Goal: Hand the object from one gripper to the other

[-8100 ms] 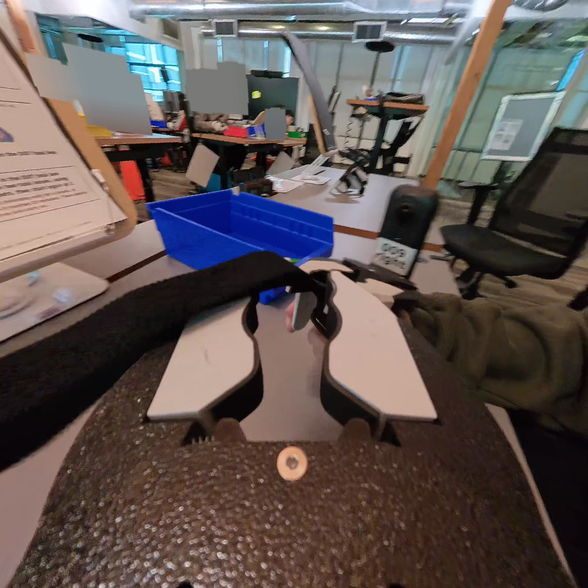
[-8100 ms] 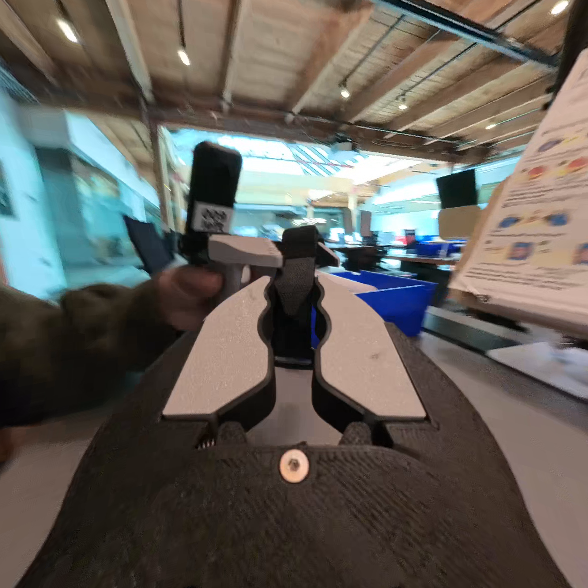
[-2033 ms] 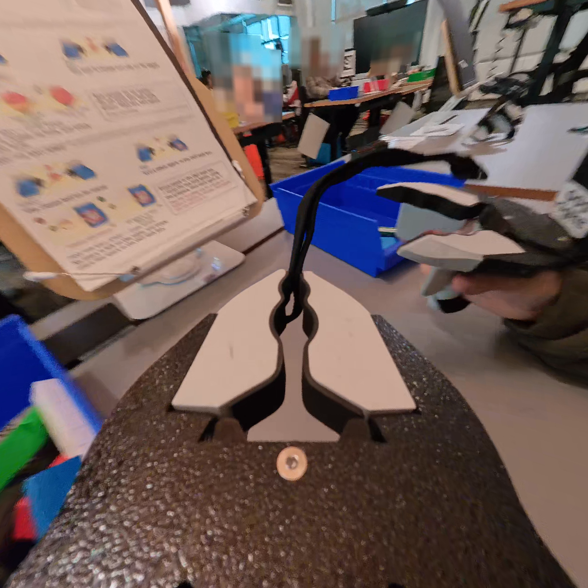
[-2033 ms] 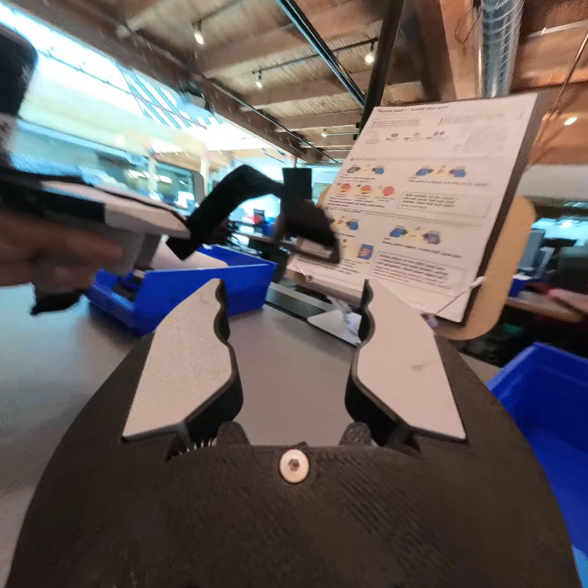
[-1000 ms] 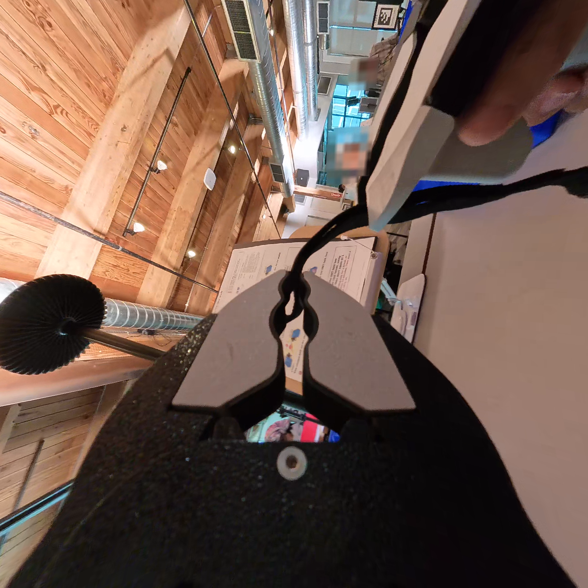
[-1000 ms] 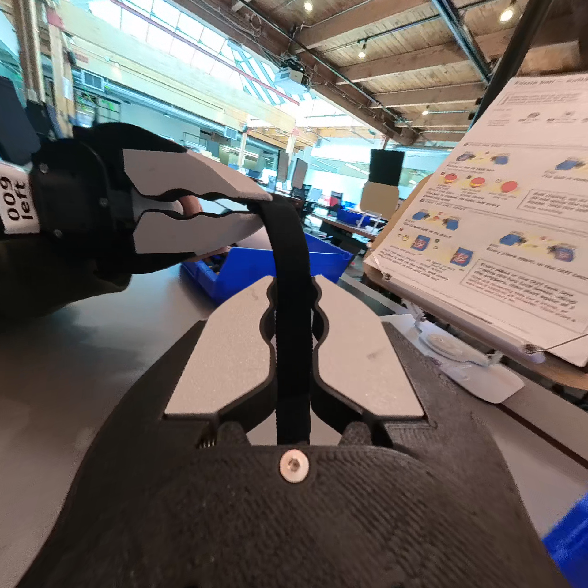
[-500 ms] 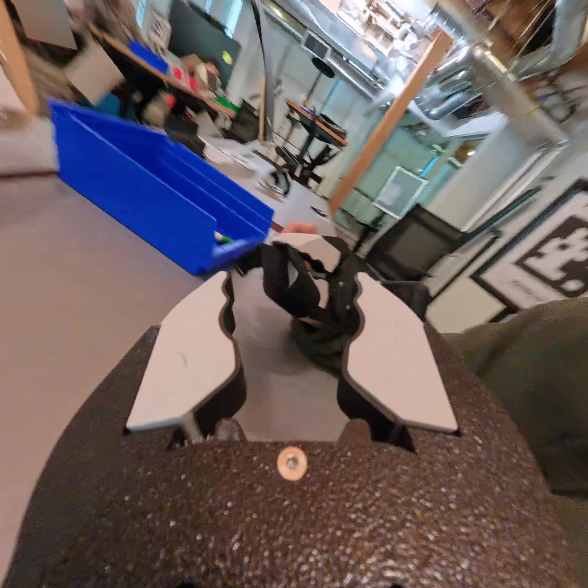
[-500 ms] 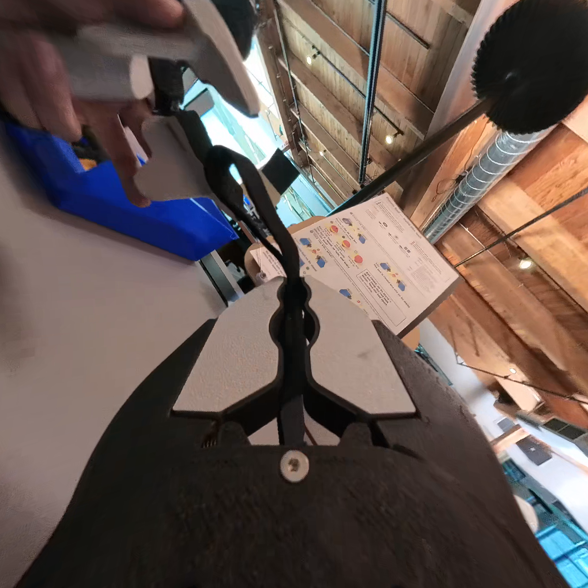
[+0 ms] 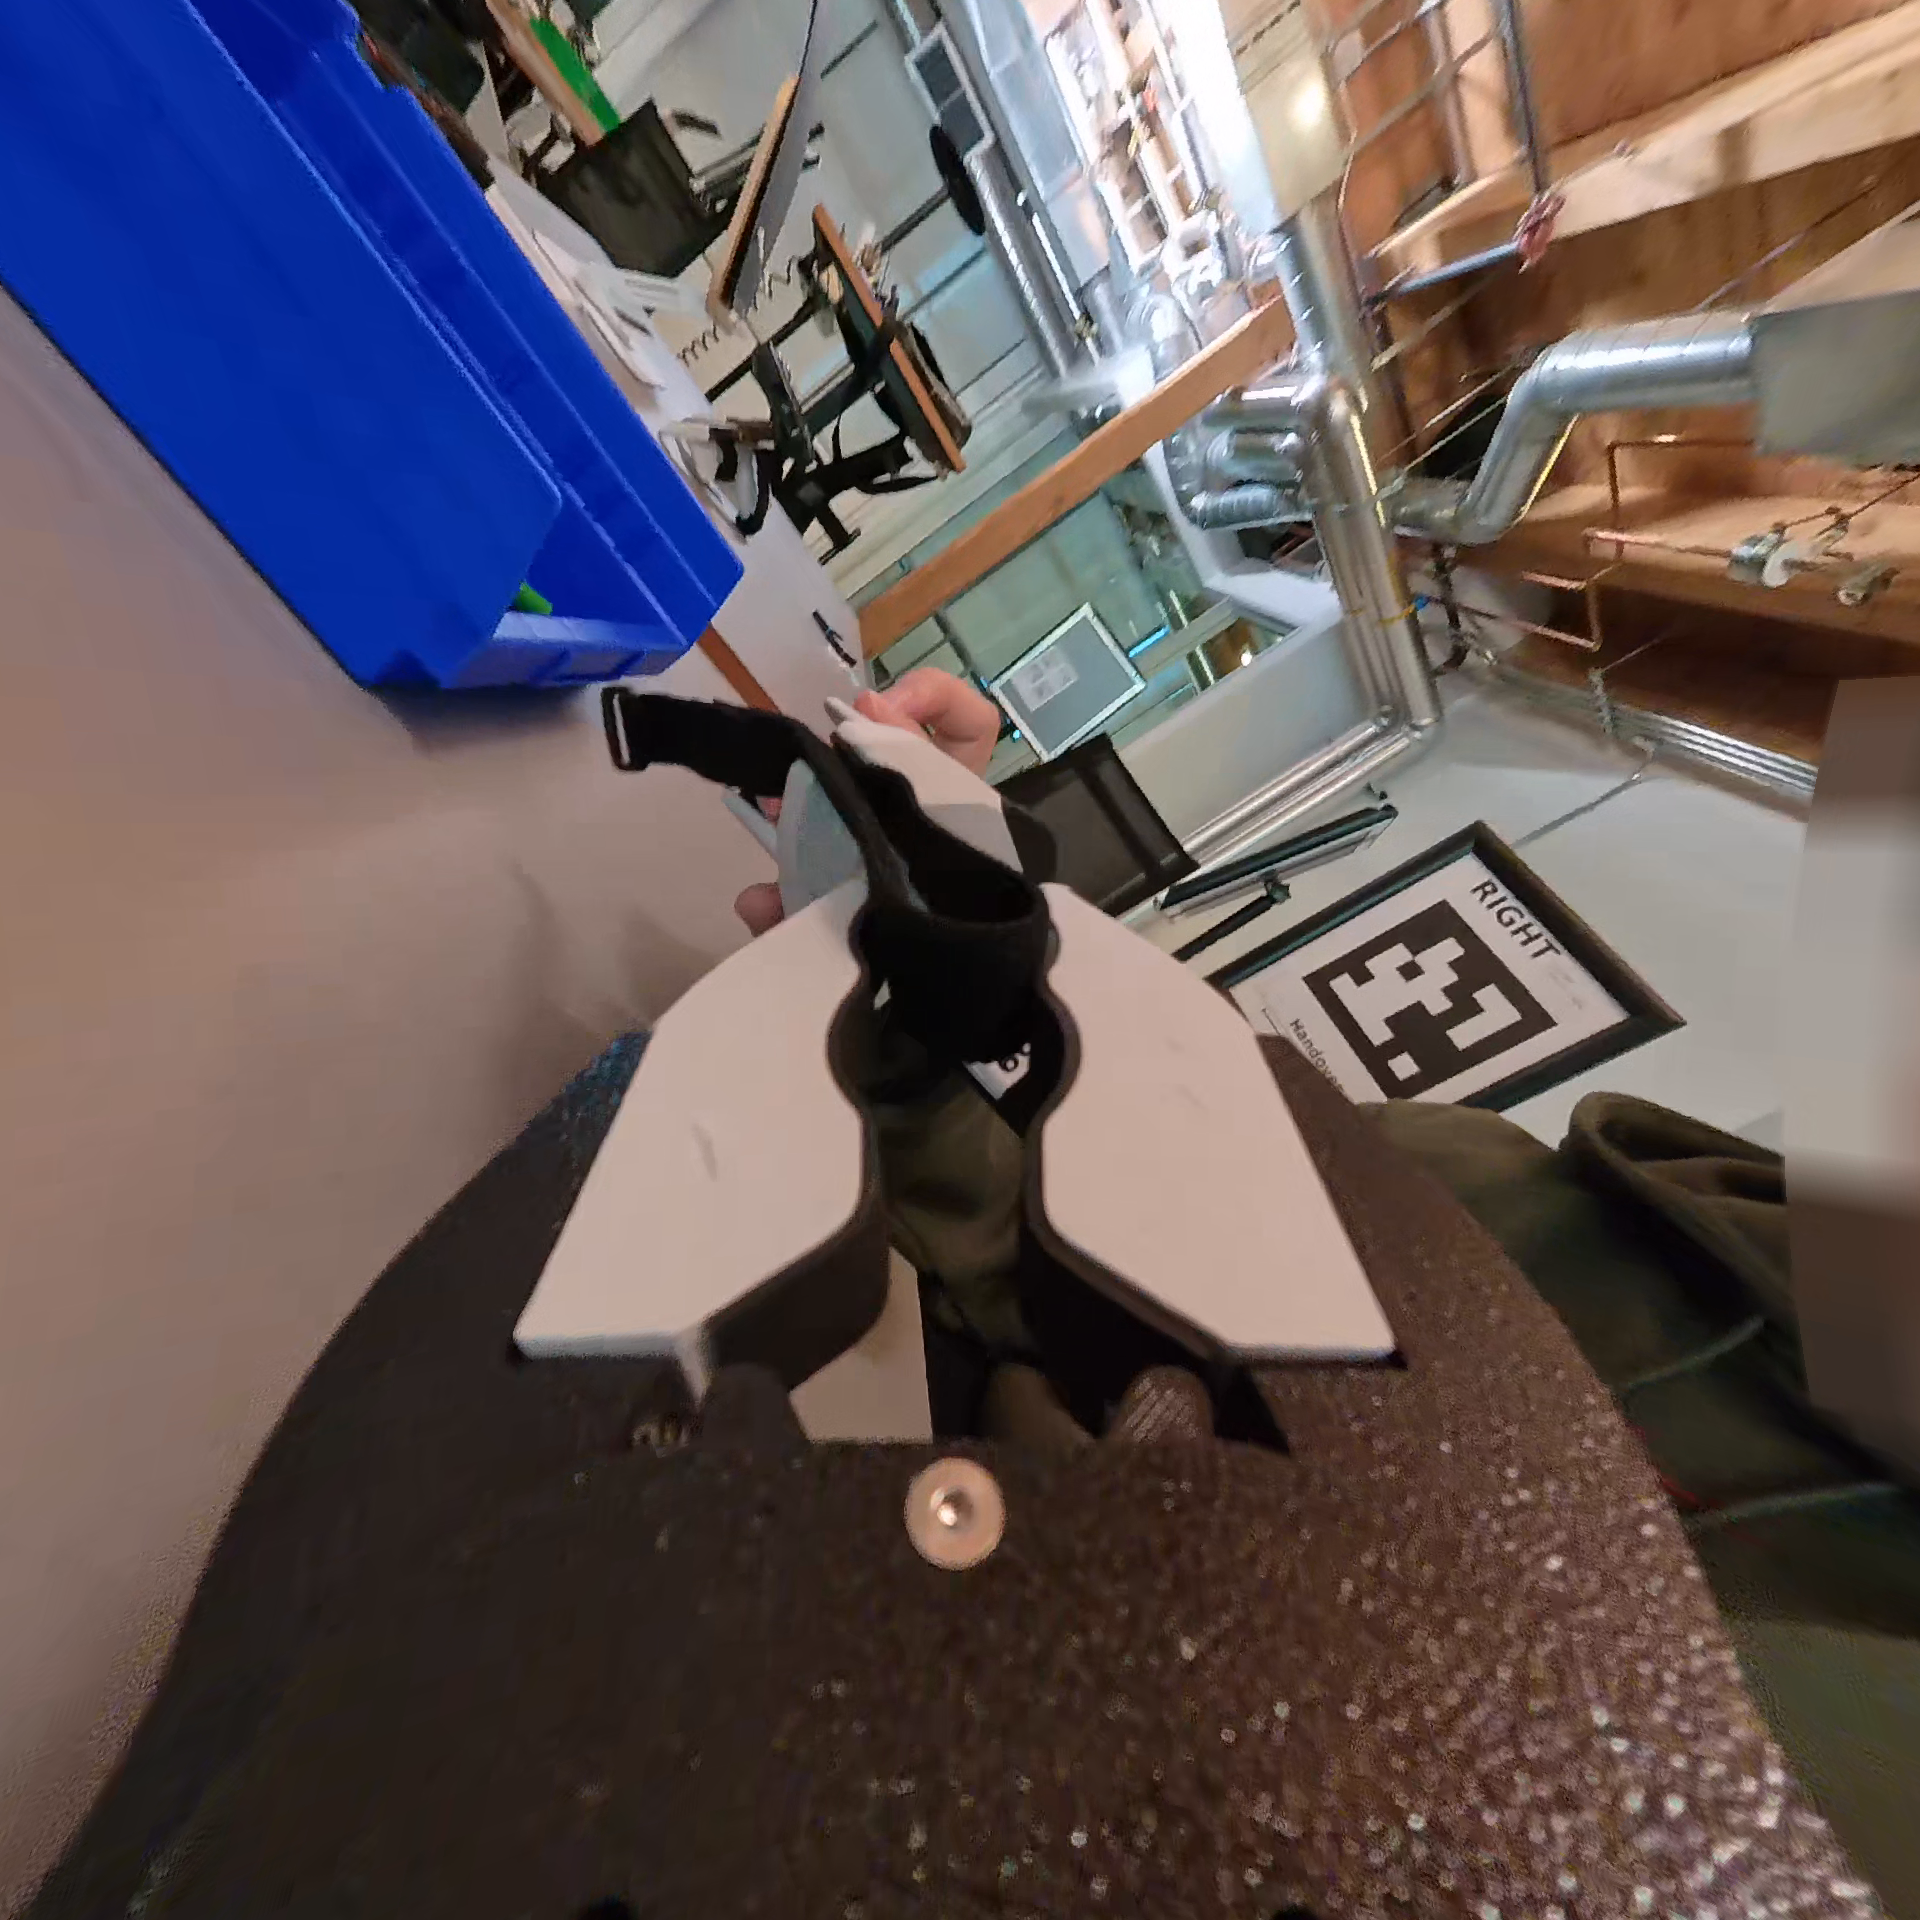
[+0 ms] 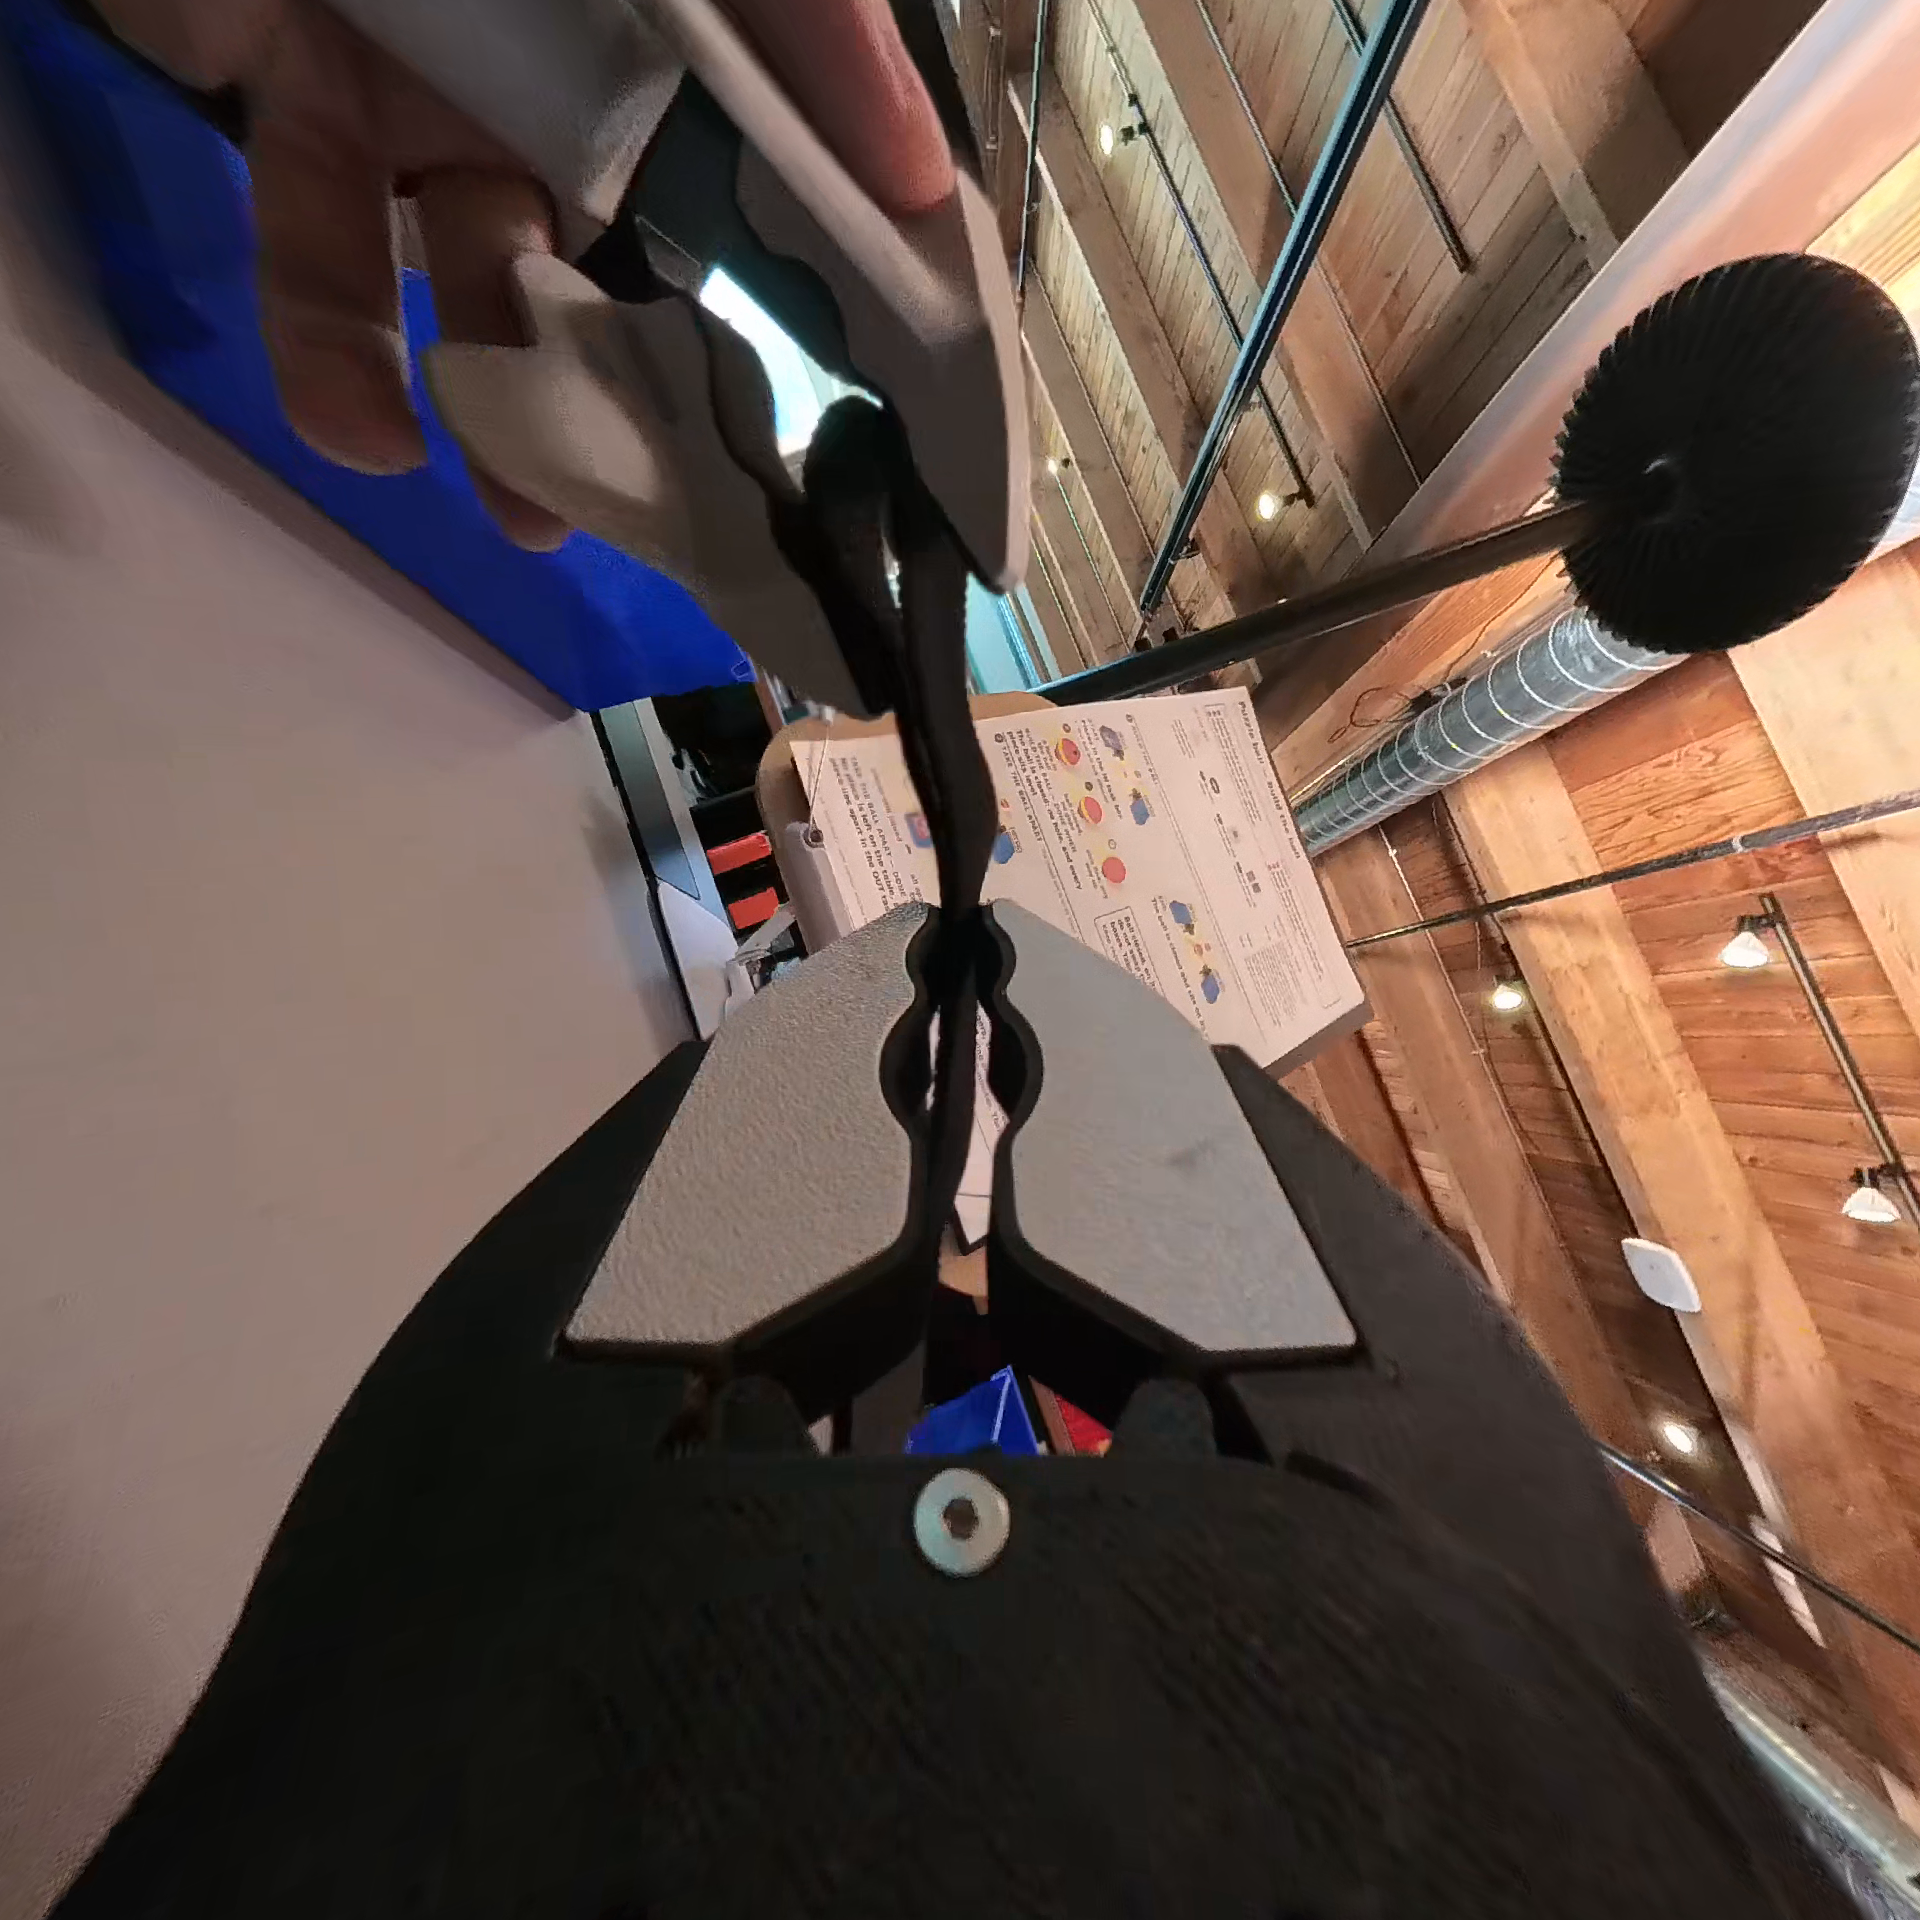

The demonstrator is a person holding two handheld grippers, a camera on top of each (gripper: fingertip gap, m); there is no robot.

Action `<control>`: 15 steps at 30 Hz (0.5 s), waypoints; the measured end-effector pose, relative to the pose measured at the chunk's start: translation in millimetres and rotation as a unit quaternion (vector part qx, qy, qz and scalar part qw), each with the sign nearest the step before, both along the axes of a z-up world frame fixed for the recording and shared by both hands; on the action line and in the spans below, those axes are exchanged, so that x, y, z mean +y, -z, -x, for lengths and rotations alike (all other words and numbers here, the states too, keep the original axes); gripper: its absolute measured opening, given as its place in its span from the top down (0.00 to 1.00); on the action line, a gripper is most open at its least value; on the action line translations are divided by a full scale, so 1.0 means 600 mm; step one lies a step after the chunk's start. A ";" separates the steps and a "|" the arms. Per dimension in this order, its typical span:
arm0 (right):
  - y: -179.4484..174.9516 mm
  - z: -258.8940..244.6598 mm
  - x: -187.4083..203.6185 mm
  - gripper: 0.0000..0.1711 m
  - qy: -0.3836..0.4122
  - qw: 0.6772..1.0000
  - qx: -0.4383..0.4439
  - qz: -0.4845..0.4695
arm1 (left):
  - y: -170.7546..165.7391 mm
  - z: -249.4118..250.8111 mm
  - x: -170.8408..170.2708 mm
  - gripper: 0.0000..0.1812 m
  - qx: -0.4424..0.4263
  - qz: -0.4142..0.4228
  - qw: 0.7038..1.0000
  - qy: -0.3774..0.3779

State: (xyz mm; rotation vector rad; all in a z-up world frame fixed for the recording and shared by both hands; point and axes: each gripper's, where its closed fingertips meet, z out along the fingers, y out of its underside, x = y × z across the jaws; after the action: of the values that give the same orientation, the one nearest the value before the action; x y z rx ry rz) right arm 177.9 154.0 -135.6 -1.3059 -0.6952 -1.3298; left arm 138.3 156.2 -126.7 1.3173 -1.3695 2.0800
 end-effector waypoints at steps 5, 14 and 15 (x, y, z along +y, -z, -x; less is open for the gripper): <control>0.005 -0.002 0.002 0.96 -0.012 0.999 0.042 -0.005 | 0.023 -0.012 0.009 0.96 -0.025 -0.086 0.995 -0.044; 0.010 -0.009 -0.009 0.60 -0.146 0.950 0.275 -0.009 | 0.058 -0.020 0.062 0.97 -0.212 -0.433 0.869 -0.113; 0.014 -0.013 -0.010 0.60 -0.142 0.950 0.280 -0.001 | 0.052 -0.018 0.063 0.97 -0.246 -0.457 0.847 -0.115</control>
State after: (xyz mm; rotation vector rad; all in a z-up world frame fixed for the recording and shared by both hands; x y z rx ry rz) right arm 185.5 147.7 -144.2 -1.4305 -0.4571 -0.6763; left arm 149.1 194.1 -157.8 1.3107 -2.7961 2.0398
